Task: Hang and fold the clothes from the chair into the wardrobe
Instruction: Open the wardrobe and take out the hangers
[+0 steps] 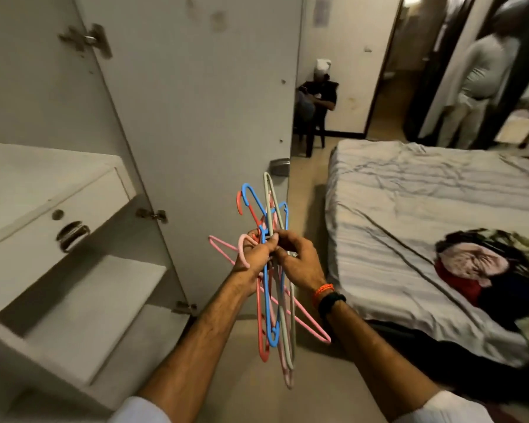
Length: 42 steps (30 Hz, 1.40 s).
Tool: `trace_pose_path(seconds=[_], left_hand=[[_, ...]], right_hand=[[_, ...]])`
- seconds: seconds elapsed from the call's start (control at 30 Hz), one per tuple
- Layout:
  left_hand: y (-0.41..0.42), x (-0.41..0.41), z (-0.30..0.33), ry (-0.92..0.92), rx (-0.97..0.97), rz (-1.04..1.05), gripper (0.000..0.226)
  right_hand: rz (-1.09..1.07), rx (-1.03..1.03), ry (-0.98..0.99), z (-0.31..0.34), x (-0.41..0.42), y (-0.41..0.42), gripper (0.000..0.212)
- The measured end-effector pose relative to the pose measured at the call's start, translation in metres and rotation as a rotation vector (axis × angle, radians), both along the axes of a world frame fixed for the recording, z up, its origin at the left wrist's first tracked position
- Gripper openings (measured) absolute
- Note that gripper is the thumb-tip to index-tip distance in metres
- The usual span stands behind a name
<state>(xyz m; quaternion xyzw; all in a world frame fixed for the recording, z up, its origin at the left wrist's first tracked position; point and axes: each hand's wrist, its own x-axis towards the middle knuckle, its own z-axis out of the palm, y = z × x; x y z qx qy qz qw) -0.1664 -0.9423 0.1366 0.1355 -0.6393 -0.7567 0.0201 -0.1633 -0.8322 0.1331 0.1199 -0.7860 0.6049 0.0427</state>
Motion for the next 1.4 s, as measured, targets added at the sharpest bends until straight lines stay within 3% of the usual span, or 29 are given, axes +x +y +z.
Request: trace_pose_path(seconds=[0.3, 0.43, 0.57, 0.67, 1.07, 1.3, 1.4], left_hand=[[0.160, -0.045, -0.063, -0.122, -0.001, -0.229, 0.017], [0.228, -0.076, -0.084, -0.167, 0.023, -0.270, 0.010], [0.284, -0.103, -0.106, -0.234, 0.047, -0.352, 0.036], [0.323, -0.128, -0.118, -0.267, 0.030, -0.388, 0.040], [0.412, -0.269, -0.179, -0.314, 0.209, -0.498, 0.042], [0.455, -0.387, -0.197, -0.444, 0.272, -0.533, 0.035], [0.472, -0.419, -0.194, -0.458, 0.323, -0.544, 0.035]], right_hand=[[-0.205, -0.019, -0.146, -0.065, -0.025, 0.157, 0.025], [-0.212, 0.008, -0.192, -0.089, -0.052, 0.226, 0.038], [-0.231, 0.037, -0.253, -0.105, -0.073, 0.284, 0.048], [-0.259, 0.052, -0.288, -0.115, -0.096, 0.321, 0.050], [-0.330, 0.170, -0.409, -0.158, -0.230, 0.416, 0.055], [-0.404, 0.253, -0.487, -0.166, -0.339, 0.445, 0.055], [-0.466, 0.300, -0.429, -0.158, -0.371, 0.451, 0.055]])
